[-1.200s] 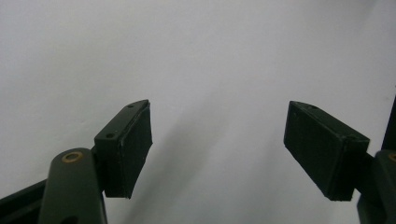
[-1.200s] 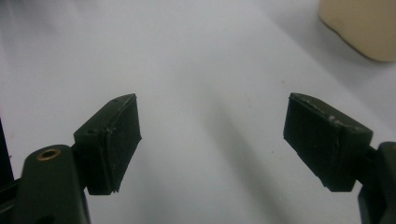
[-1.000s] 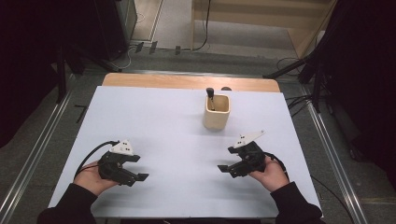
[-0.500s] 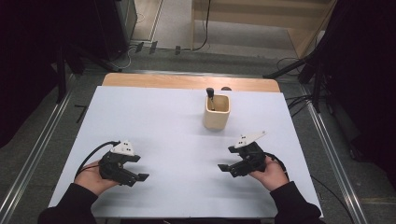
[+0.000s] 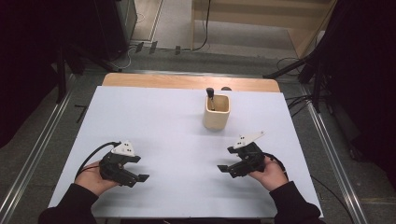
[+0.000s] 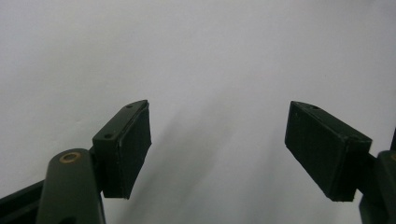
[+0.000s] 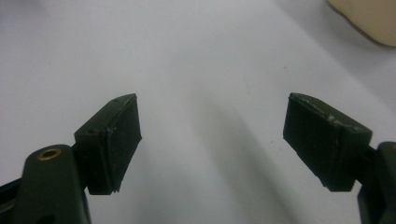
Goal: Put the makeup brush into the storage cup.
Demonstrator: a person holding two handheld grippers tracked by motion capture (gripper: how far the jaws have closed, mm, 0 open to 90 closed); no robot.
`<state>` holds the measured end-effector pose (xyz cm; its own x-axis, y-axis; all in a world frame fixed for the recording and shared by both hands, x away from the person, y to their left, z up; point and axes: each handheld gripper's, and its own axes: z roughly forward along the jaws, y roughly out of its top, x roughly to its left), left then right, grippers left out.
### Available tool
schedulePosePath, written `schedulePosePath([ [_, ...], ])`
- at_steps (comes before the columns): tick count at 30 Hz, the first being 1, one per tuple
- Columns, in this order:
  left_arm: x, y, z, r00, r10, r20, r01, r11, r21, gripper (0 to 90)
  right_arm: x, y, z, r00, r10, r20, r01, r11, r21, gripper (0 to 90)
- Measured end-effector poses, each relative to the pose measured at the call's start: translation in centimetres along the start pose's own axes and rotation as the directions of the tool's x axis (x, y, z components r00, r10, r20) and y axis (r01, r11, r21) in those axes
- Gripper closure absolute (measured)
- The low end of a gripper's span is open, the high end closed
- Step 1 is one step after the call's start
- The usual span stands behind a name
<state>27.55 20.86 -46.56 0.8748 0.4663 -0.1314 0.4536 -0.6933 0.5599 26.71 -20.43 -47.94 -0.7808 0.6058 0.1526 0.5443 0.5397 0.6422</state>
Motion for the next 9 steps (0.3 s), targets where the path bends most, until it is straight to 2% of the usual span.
schedulePosePath([
  [9,0.03,0.02,0.11,1.0000,0.002,0.003,-0.002,1.0000,0.002,23.2,0.00,0.01,0.08,1.0000,-0.006,-0.001,0.006,1.000,0.000,20.1],
])
